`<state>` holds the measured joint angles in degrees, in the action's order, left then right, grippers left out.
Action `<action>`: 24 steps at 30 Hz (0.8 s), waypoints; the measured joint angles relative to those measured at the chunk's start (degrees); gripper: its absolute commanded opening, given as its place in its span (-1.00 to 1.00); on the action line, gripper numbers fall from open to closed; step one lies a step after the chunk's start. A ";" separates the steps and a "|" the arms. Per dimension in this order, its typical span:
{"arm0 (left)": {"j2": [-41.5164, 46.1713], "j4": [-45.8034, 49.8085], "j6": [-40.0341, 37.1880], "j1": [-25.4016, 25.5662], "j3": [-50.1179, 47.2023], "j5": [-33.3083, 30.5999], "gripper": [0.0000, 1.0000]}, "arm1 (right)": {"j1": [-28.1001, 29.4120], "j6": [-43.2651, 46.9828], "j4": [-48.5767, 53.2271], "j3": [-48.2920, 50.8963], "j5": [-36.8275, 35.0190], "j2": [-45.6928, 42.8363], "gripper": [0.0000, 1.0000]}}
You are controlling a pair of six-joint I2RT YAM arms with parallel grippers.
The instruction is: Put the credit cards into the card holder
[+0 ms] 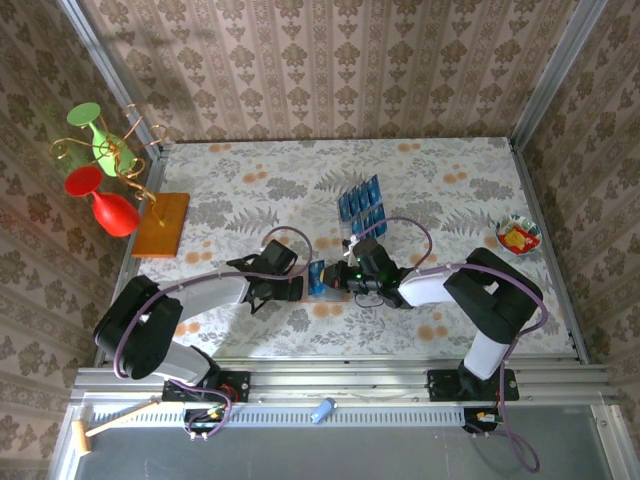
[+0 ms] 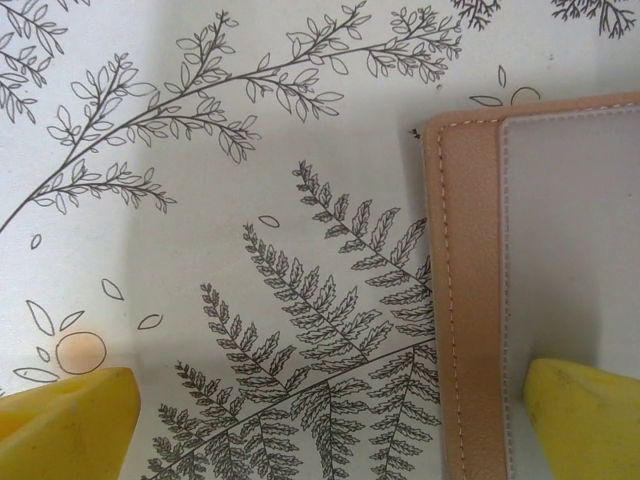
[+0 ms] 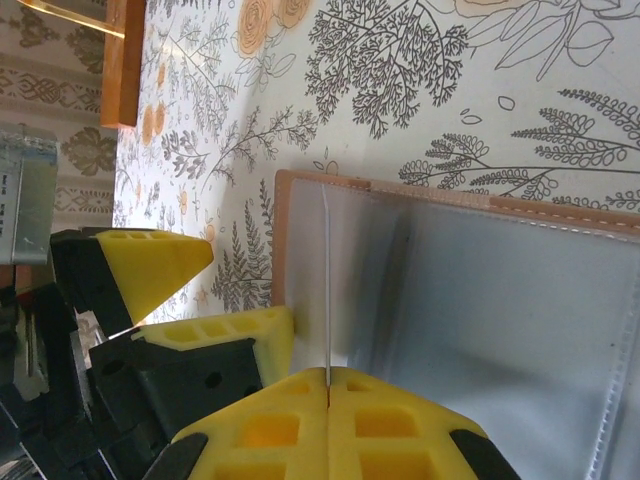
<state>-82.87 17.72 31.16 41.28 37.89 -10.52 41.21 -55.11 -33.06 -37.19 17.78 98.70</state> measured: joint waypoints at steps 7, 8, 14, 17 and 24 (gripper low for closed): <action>0.00 -0.02 0.15 0.00 -0.04 0.00 1.00 | 0.00 -0.63 -1.73 1.88 -2.40 -0.11 -1.00; 0.00 -0.02 0.15 0.00 -0.04 0.00 1.00 | 0.00 -0.66 -1.70 2.27 -2.71 -0.15 -1.00; 0.00 -0.04 0.15 0.00 -0.04 -0.02 1.00 | 0.00 -0.72 -2.82 3.50 -3.72 -0.83 -1.00; 0.00 -0.04 0.15 0.00 -0.04 0.00 1.00 | 0.00 -0.85 -3.26 3.91 -3.96 -0.92 -1.00; 0.00 -0.04 0.15 0.00 -0.04 0.00 1.00 | 0.00 -0.87 -4.13 4.17 -4.04 -0.92 -1.00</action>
<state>-82.87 17.67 31.31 41.28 37.85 -10.52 41.21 -55.99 -37.19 -33.01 13.74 97.78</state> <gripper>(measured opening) 0.999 0.068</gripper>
